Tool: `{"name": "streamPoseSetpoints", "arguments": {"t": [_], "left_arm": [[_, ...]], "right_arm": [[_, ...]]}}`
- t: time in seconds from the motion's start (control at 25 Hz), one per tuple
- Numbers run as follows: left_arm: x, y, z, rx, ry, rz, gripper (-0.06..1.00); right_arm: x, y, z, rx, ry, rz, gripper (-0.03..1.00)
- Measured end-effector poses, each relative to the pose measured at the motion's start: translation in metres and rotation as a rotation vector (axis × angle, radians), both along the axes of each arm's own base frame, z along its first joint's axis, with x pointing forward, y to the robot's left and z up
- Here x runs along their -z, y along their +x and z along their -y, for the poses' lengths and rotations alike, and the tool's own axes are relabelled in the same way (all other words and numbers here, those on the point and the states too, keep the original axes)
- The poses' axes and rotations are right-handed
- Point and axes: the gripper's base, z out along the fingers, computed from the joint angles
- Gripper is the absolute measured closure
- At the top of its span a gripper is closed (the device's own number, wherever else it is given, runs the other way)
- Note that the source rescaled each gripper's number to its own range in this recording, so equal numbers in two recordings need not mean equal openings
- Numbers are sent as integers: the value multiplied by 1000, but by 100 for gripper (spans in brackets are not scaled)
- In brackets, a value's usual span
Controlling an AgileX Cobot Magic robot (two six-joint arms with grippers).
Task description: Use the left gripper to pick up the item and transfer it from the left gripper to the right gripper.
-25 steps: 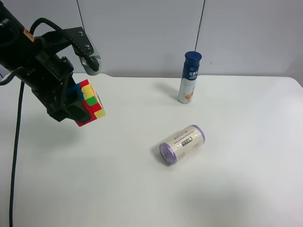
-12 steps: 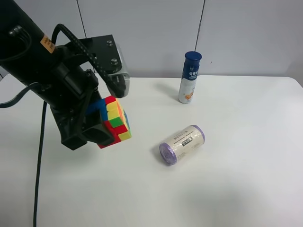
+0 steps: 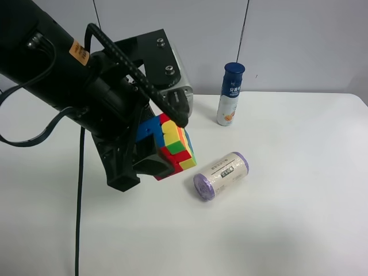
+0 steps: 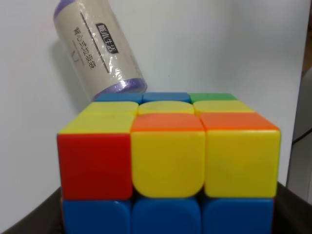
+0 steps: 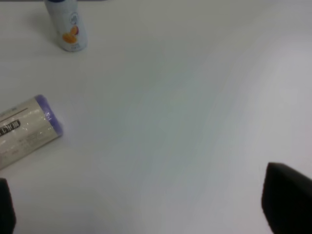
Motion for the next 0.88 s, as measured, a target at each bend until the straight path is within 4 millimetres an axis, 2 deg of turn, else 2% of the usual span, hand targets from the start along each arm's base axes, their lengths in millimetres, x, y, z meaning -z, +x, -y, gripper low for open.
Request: {"name": "streamPoseSetpoints", "arguments": {"t": [0.56,0.68,0.76,0.88], "left_arm": [[-1,0,1,-1,-17,0,94],[-1,0,1,-1,-17,0,94],[-1,0,1,-1,-17,0,94],[-1,0,1,-1,-17,0,94]], "right_arm": [[0,0,0,0,1,0,-3],[0,0,-3,-11,47,-5,-3],[-3,4,-7,-32,93,-35,-3],[-19,20,-15,-76,184,-105,-3]]}}
